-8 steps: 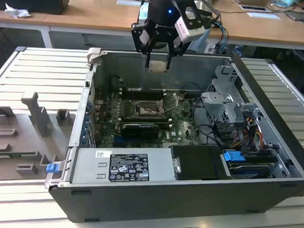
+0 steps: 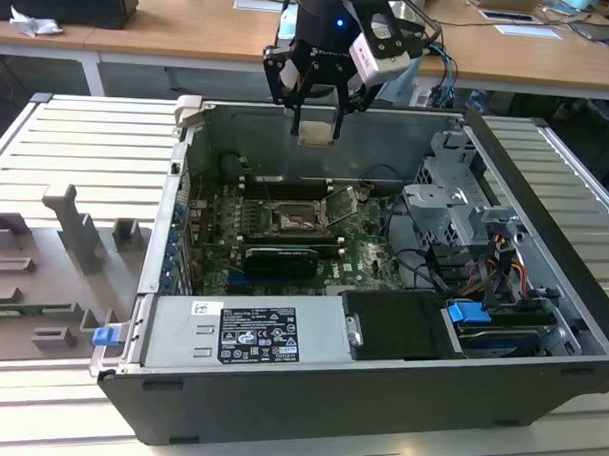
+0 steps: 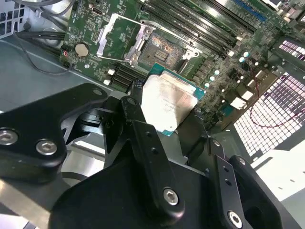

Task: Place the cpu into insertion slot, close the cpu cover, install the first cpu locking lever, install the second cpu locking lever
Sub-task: 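Place the cpu into insertion slot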

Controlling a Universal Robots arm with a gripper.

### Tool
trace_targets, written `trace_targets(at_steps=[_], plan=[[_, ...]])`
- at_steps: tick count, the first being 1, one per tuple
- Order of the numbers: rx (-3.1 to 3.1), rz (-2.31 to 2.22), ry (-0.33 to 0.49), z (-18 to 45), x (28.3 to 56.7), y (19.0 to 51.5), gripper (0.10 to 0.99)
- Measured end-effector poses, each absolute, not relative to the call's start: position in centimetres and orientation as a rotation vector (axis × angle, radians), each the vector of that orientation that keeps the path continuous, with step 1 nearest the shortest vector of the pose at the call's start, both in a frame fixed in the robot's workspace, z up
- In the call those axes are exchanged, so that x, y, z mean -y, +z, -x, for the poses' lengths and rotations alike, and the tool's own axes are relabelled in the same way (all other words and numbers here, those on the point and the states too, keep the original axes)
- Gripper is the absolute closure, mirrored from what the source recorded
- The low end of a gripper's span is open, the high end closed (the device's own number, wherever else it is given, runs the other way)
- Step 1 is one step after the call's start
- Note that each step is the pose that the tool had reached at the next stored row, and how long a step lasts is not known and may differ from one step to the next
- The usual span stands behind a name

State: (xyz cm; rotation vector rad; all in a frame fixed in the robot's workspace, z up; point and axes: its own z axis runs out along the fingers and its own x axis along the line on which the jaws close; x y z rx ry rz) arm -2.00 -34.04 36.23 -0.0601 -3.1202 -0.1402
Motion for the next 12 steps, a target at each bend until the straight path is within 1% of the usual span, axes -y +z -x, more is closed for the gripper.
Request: trace_targets(at_steps=[12], plan=[[3.12, 0.141, -0.141, 2.01, 34.05, 35.97, 0.549]])
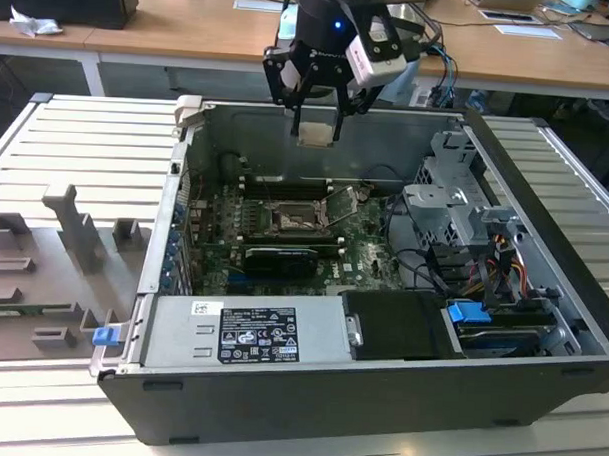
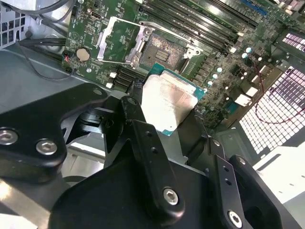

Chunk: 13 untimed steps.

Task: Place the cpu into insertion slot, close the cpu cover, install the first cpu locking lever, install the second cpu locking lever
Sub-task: 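Place the cpu into insertion slot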

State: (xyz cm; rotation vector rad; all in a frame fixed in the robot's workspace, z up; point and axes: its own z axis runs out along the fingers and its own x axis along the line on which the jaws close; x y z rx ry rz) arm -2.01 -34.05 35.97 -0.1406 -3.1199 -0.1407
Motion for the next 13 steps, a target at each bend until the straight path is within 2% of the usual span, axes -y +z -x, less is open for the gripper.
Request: trace_targets(at_steps=[13], plan=[[3.103, 0.419, -0.139, 2.01, 34.05, 35.81, 0.549]])
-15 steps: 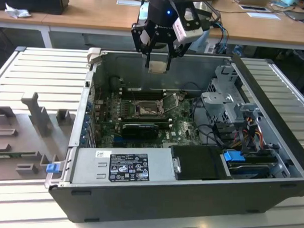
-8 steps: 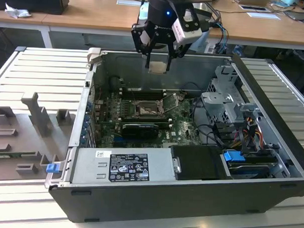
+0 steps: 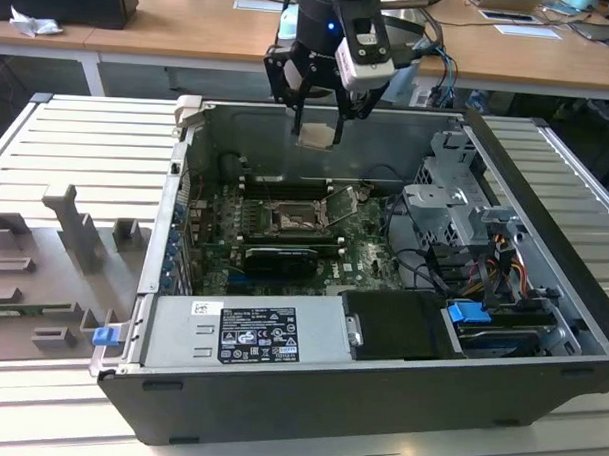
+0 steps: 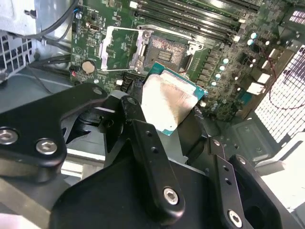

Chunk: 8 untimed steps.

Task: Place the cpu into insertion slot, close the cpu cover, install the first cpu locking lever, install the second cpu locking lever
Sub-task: 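Place the cpu into insertion slot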

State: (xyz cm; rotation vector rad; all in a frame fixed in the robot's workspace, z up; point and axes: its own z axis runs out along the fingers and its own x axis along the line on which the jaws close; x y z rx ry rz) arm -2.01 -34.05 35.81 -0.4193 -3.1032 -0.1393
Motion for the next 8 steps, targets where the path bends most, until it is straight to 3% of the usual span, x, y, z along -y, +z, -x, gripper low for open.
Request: trace_targets(at_steps=[8], plan=[[3.081, 0.591, -0.134, 2.01, 34.05, 35.73, 0.549]])
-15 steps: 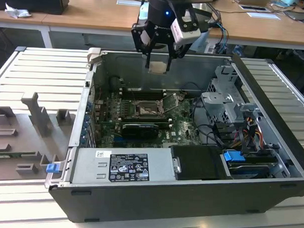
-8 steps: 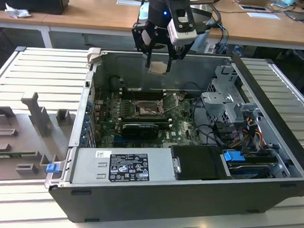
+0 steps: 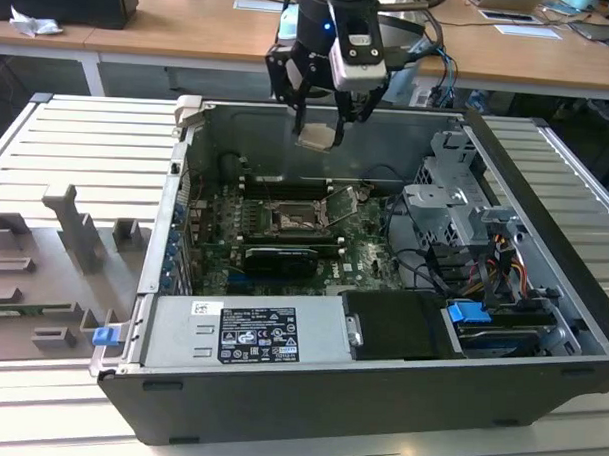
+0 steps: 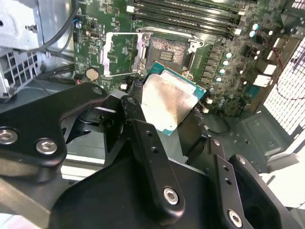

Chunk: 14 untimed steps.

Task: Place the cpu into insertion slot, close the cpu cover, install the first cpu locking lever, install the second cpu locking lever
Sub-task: 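Place the cpu into insertion slot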

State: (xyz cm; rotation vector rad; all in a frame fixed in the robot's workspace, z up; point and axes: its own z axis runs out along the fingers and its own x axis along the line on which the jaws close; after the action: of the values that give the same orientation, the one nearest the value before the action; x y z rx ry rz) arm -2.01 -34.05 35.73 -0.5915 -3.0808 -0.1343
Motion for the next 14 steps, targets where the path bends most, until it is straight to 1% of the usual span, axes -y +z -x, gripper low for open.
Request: trace_targets(at_steps=[14], plan=[[3.001, 0.948, -0.132, 2.01, 34.05, 35.63, 0.549]])
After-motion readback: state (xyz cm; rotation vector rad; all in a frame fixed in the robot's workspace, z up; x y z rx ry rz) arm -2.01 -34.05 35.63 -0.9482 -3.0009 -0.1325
